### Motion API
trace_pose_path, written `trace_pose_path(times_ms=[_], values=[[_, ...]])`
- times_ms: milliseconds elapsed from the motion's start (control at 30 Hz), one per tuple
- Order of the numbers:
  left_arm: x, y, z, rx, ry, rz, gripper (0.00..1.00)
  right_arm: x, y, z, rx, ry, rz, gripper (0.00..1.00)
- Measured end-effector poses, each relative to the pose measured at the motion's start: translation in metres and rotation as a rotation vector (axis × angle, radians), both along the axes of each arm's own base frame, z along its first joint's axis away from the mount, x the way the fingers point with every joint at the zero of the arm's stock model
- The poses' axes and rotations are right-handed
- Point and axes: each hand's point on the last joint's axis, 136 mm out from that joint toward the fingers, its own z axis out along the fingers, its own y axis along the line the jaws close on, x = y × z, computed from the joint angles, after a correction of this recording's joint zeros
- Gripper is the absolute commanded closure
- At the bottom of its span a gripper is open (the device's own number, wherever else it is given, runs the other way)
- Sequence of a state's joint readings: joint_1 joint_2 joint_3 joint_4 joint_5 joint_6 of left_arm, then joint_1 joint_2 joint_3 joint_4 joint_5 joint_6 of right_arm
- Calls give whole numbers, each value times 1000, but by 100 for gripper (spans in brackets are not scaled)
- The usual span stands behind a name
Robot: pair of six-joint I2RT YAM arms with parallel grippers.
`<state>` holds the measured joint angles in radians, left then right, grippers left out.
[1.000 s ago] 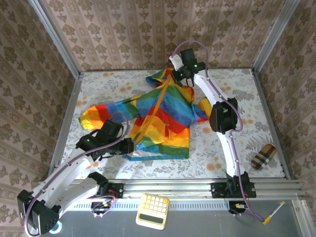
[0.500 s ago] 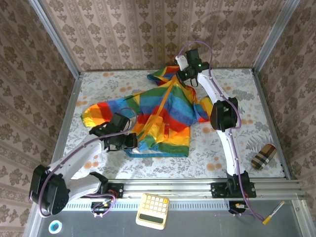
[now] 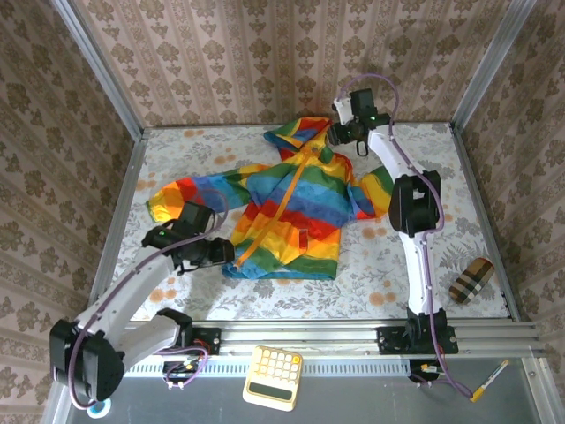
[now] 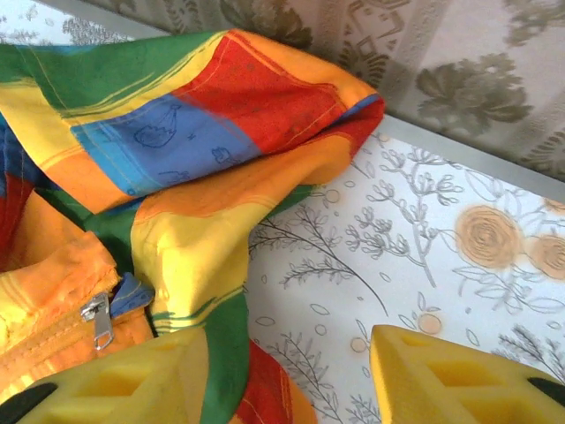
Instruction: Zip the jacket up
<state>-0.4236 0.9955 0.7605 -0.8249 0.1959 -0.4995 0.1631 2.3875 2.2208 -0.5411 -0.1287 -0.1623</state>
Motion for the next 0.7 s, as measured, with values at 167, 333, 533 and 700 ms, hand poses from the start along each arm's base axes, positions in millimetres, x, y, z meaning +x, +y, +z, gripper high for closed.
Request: trace_pose_path(times_ms=[167, 333, 533, 700], values=[[9, 16, 22, 8, -92, 27, 54, -28, 4, 16, 12, -16, 2, 46], [25, 27, 33, 52, -185, -5, 40, -72, 12, 24, 25, -39, 5, 29], [69, 49, 53, 102, -370, 27, 25, -131, 7, 25, 19, -74, -28, 20], [109, 73, 68, 127, -504, 102, 0, -180, -16, 28, 6, -123, -107, 0]])
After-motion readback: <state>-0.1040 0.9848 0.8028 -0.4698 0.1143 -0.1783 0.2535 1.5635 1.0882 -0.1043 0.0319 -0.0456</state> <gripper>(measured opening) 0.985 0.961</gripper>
